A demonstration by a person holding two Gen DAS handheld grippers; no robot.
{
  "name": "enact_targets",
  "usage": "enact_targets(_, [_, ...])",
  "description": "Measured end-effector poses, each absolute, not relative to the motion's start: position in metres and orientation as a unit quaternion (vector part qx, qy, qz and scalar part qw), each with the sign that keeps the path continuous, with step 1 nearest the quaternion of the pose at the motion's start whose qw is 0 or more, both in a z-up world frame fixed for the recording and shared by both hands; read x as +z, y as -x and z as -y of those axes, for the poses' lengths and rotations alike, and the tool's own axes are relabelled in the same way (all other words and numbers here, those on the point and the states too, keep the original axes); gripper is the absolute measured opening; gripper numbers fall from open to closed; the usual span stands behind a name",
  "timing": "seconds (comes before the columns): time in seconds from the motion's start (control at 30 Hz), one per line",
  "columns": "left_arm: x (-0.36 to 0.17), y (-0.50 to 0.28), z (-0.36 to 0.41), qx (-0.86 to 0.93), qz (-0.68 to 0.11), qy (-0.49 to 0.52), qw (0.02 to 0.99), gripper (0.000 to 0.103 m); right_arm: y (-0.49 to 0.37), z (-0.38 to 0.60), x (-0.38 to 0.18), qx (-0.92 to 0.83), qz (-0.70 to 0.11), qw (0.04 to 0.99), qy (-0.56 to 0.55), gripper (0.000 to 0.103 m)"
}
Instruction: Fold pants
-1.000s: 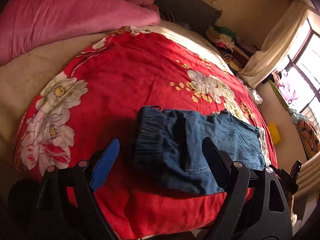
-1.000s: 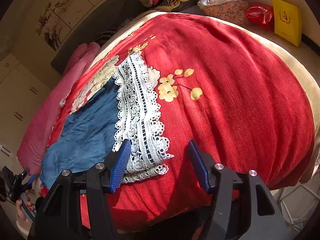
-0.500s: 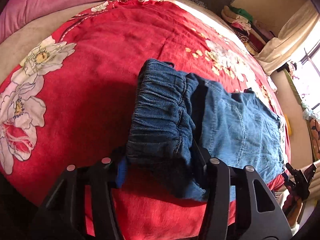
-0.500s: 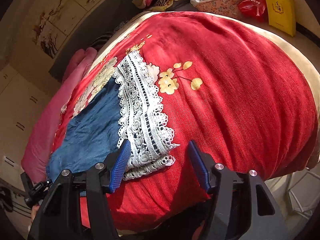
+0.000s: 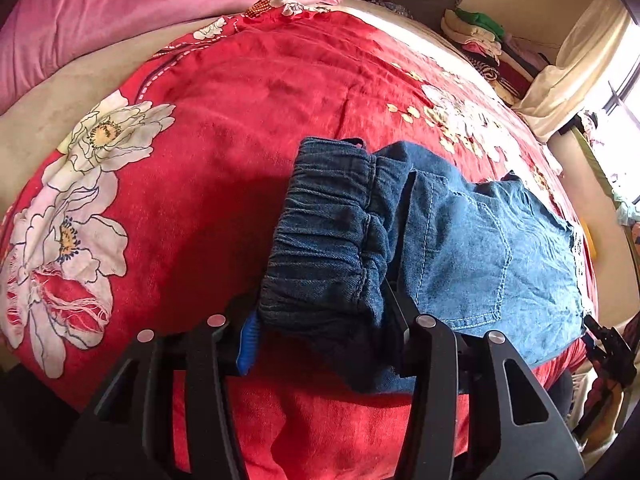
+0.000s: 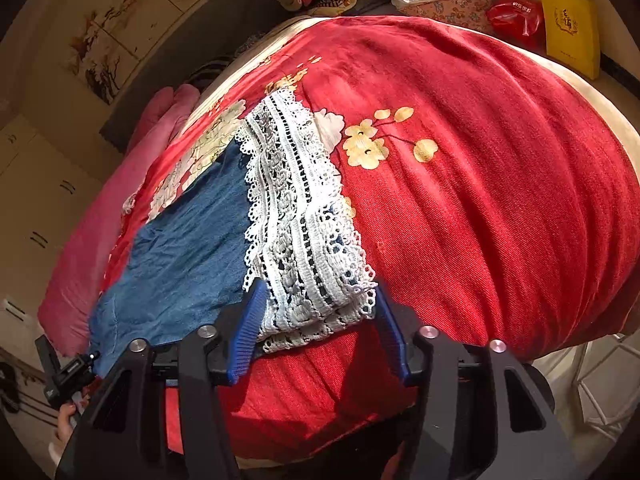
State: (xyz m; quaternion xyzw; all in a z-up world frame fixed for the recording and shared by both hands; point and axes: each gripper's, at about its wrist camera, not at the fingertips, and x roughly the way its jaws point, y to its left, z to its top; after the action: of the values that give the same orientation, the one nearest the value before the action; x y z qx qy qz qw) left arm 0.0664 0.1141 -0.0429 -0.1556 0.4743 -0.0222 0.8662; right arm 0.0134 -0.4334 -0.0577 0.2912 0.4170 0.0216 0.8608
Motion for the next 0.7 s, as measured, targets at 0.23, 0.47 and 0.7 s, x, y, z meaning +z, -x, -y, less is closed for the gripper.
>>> enact_targets(0.23, [-0.043, -0.067, -0.110, -0.018, -0.474, 0.138, 0.870, 0.043, -0.007, 0.425, -0.044, 0.013, -0.413, 0.885, -0.216, 0.021])
enact_targets(0.47, [-0.044, -0.069, -0.110, -0.009, -0.473, 0.133, 0.871, 0.049, -0.006, 0.423, -0.060, 0.010, -0.420, 0.881, -0.218, 0.030])
enact_targets(0.7, [-0.026, -0.059, -0.109, -0.003, -0.456, 0.126, 0.881, 0.050, 0.018, 0.430, -0.023, -0.014, -0.388, 0.901, -0.193, 0.043])
